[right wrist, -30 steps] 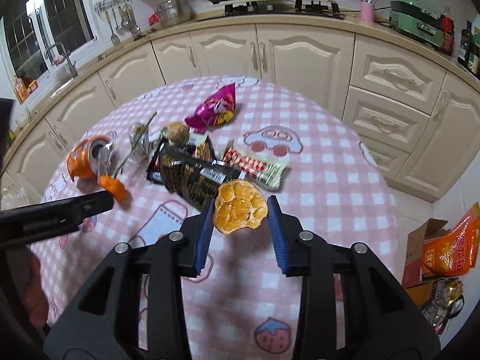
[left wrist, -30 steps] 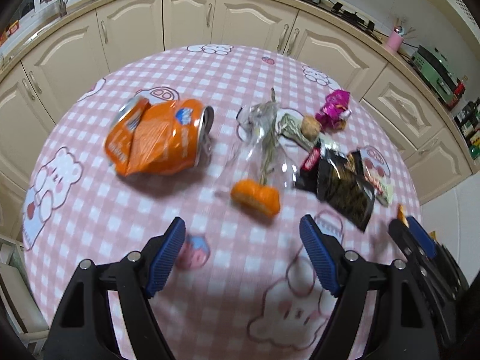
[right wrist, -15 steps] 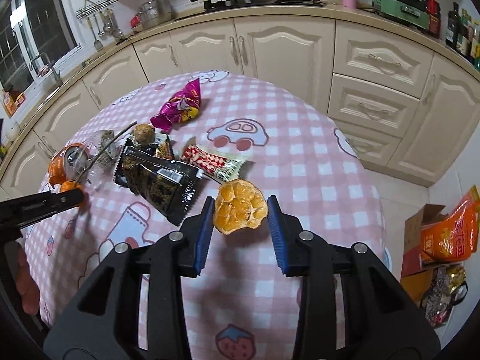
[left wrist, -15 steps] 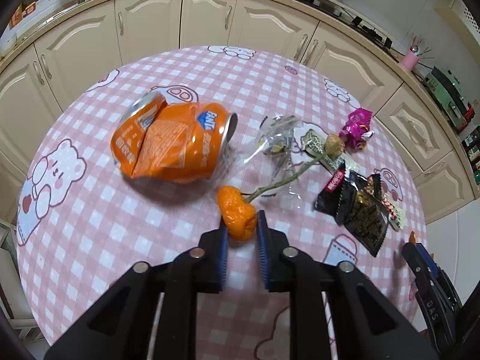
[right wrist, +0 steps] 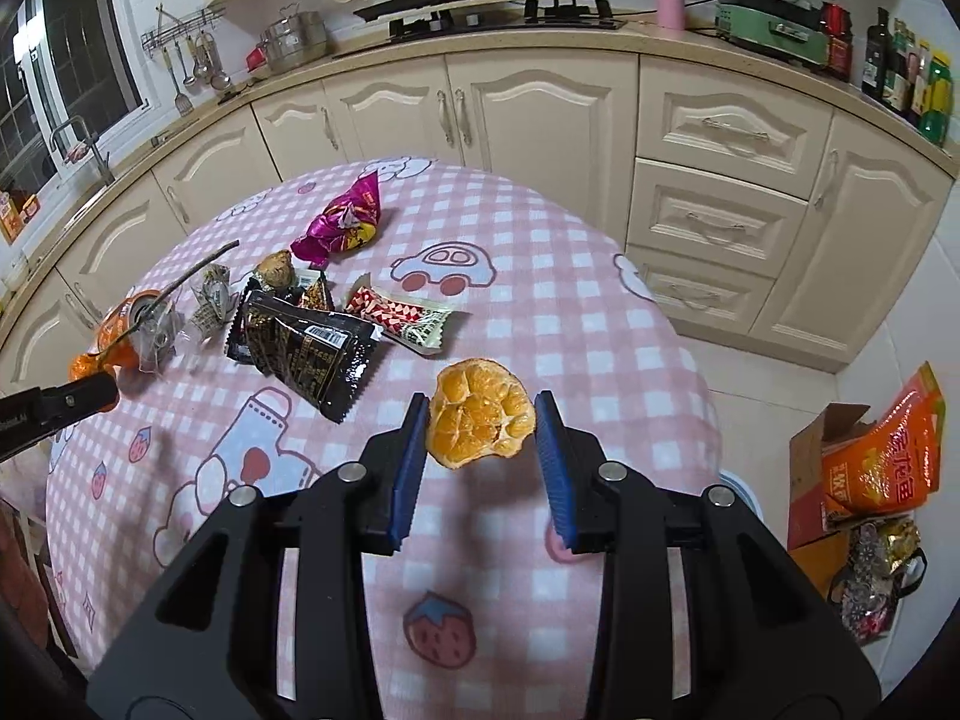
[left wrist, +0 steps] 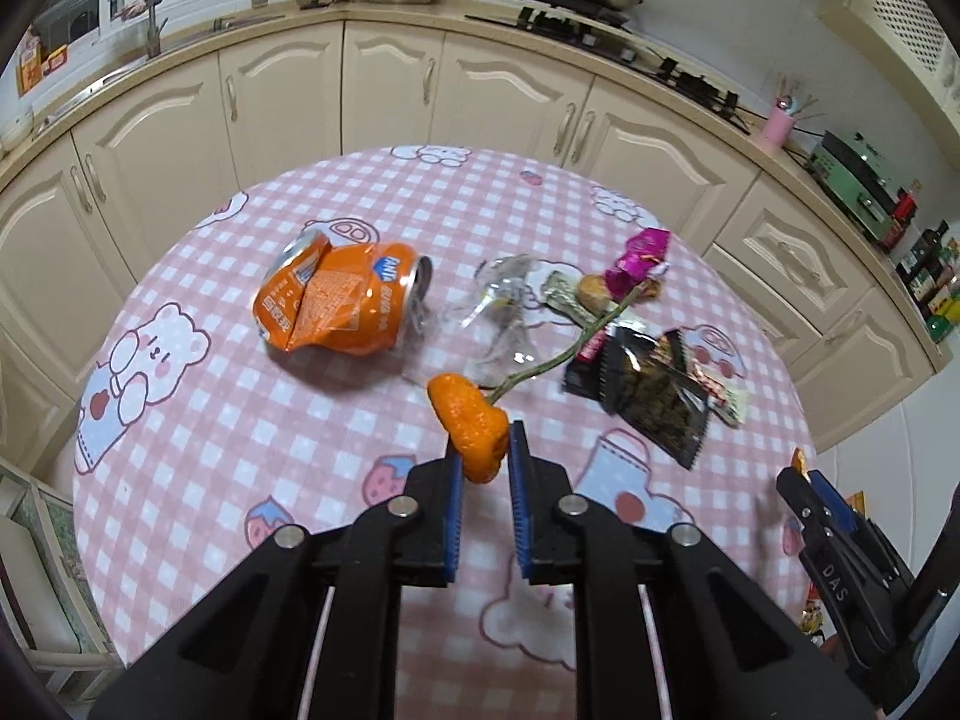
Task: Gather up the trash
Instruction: 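Grasp the stemmed orange piece with the left gripper while the right gripper holds the peel, then carry both orange pieces over the blue bin and open both grippers, then move both grippers back over the table toward the can and snack bag, then grasp the black snack bag with the right gripper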
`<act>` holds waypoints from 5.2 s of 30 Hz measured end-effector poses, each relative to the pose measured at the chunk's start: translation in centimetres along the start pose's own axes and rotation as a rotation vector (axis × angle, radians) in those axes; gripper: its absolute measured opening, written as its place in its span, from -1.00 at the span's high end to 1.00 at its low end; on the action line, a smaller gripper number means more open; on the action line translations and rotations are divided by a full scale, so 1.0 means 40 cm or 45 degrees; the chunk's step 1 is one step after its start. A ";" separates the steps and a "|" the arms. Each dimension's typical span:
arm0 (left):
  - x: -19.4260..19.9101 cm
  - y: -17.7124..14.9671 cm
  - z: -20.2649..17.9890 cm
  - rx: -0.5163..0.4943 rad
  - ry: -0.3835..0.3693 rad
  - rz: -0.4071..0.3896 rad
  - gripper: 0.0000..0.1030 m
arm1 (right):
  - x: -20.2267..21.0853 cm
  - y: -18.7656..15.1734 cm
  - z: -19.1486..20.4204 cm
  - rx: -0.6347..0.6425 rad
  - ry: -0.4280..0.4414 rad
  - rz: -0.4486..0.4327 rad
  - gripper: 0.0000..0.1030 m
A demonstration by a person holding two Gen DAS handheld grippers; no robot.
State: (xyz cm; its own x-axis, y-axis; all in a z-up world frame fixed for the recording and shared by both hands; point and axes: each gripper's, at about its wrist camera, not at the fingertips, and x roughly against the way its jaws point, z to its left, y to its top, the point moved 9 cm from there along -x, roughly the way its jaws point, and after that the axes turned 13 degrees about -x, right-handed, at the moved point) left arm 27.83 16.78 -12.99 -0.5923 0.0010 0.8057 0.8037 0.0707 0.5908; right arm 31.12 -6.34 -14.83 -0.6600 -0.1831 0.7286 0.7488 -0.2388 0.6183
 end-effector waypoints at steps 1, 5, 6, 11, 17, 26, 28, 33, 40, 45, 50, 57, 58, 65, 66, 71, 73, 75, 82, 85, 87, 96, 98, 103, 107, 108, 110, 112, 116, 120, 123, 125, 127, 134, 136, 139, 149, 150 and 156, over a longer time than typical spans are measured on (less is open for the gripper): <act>0.009 -0.002 -0.011 -0.013 -0.004 -0.007 0.74 | 0.010 -0.001 -0.007 -0.006 0.000 -0.007 0.32; 0.029 -0.014 -0.065 -0.064 -0.041 -0.023 0.74 | 0.050 -0.004 -0.037 -0.027 -0.004 -0.033 0.32; 0.031 -0.017 -0.080 -0.078 -0.051 -0.022 0.74 | 0.060 -0.003 -0.045 -0.036 -0.005 -0.040 0.32; 0.034 -0.035 -0.191 -0.168 -0.142 -0.006 0.74 | 0.115 0.005 -0.108 -0.099 -0.005 -0.080 0.32; 0.029 -0.063 -0.315 -0.269 -0.210 0.018 0.74 | 0.165 0.005 -0.214 -0.191 -0.042 -0.114 0.32; 0.031 -0.092 -0.481 -0.411 -0.260 0.033 0.74 | 0.223 -0.008 -0.373 -0.317 -0.110 -0.149 0.32; 0.029 -0.098 -0.521 -0.446 -0.267 0.040 0.74 | 0.232 -0.012 -0.405 -0.343 -0.120 -0.152 0.32; 0.023 -0.115 -0.621 -0.526 -0.301 0.057 0.74 | 0.264 -0.019 -0.494 -0.407 -0.158 -0.173 0.32; 0.002 -0.156 -0.787 -0.658 -0.343 0.092 0.74 | 0.296 -0.033 -0.628 -0.497 -0.221 -0.193 0.32; -0.019 -0.184 -0.885 -0.723 -0.368 0.122 0.74 | 0.308 -0.047 -0.726 -0.553 -0.267 -0.185 0.32; -0.064 -0.219 -0.990 -0.790 -0.387 0.185 0.74 | 0.305 -0.064 -0.817 -0.612 -0.315 -0.163 0.32; -0.155 -0.245 -1.099 -0.864 -0.353 0.295 0.28 | 0.293 -0.086 -0.919 -0.694 -0.358 -0.133 0.32; -0.176 -0.254 -1.100 -0.870 -0.335 0.353 0.20 | 0.287 -0.089 -0.927 -0.701 -0.358 -0.125 0.32; -0.220 -0.254 -1.042 -0.822 -0.300 0.422 0.14 | 0.198 -0.084 -0.899 -0.660 -0.322 -0.021 0.29; -0.216 -0.249 -1.032 -0.817 -0.300 0.417 0.13 | 0.185 -0.078 -0.886 -0.643 -0.306 -0.010 0.08; -0.186 -0.222 -0.990 -0.800 -0.284 0.359 0.01 | 0.164 -0.055 -0.846 -0.671 -0.264 -0.009 -0.54; -0.175 -0.213 -0.976 -0.792 -0.284 0.343 0.00 | 0.161 -0.056 -0.834 -0.667 -0.263 -0.002 -0.54; -0.168 -0.210 -0.964 -0.781 -0.286 0.336 0.00 | 0.161 -0.062 -0.821 -0.659 -0.268 0.009 -0.54; -0.143 -0.208 -0.910 -0.750 -0.302 0.332 0.00 | 0.184 -0.070 -0.756 -0.620 -0.264 0.007 -0.54; -0.115 -0.199 -0.880 -0.731 -0.317 0.303 0.00 | 0.202 -0.061 -0.717 -0.592 -0.250 -0.016 -0.54; -0.095 -0.192 -0.856 -0.717 -0.317 0.284 -0.01 | 0.213 -0.049 -0.680 -0.561 -0.237 -0.034 -0.54; -0.013 -0.134 -0.679 -0.584 -0.265 0.165 -0.13 | 0.222 -0.014 -0.494 -0.416 -0.159 -0.064 -0.54; 0.000 -0.120 -0.630 -0.544 -0.245 0.146 -0.14 | 0.219 -0.010 -0.450 -0.387 -0.140 -0.061 -0.54; 0.026 -0.089 -0.497 -0.434 -0.180 0.107 -0.21 | 0.204 -0.001 -0.328 -0.296 -0.078 -0.050 -0.56; 0.038 -0.078 -0.373 -0.325 -0.128 0.108 -0.26 | 0.174 0.006 -0.208 -0.210 -0.013 -0.020 -0.60; 0.039 -0.077 -0.345 -0.303 -0.117 0.112 -0.27 | 0.166 0.006 -0.183 -0.190 0.004 -0.012 -0.60; 0.040 -0.071 -0.268 -0.243 -0.078 0.114 -0.29 | 0.143 0.002 -0.124 -0.139 0.035 0.014 -0.60; 0.039 -0.065 -0.191 -0.172 -0.038 0.116 -0.33 | 0.118 -0.005 -0.071 -0.094 0.060 0.042 -0.61; 0.038 -0.051 -0.059 -0.058 0.012 0.103 -0.48 | 0.076 -0.011 0.008 -0.023 0.085 0.086 -0.61; 0.028 -0.046 0.061 0.056 0.040 0.113 -0.50 | 0.033 -0.012 0.074 0.038 0.096 0.120 -0.61; 0.008 -0.043 0.139 0.168 0.041 0.129 -0.51 | -0.008 -0.011 0.119 0.085 0.094 0.145 -0.61; -0.007 -0.042 0.184 0.263 0.014 0.133 -0.51 | -0.034 -0.011 0.139 0.110 0.086 0.162 -0.61; -0.025 -0.037 0.219 0.360 -0.025 0.134 -0.51 | -0.059 -0.011 0.154 0.123 0.082 0.179 -0.60; -0.105 -0.012 0.278 0.585 -0.098 0.153 -0.50 | -0.141 -0.009 0.196 0.164 0.066 0.226 -0.60; -0.126 -0.004 0.292 0.656 -0.105 0.148 -0.50 | -0.164 -0.005 0.203 0.178 0.049 0.221 -0.60; -0.148 0.010 0.304 0.742 -0.123 0.125 -0.50 | -0.187 -0.004 0.214 0.185 0.052 0.219 -0.53; -0.130 0.029 0.350 0.890 -0.169 0.031 -0.50 | -0.194 0.010 0.231 0.175 0.120 0.223 -0.19; -0.122 0.034 0.353 0.886 -0.164 0.027 -0.50 | -0.194 0.010 0.230 0.168 0.127 0.236 -0.36; -0.083 0.095 0.363 0.554 0.003 0.022 -0.50 | -0.143 0.014 0.216 0.125 0.218 0.251 -0.41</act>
State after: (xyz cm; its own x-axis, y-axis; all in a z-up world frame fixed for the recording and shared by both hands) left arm 32.03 31.54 -14.03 -0.5786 0.0038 0.8156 0.7144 0.4848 0.5046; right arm 35.84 2.83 -16.09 -0.4954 -0.3774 0.7824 0.8606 -0.0907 0.5011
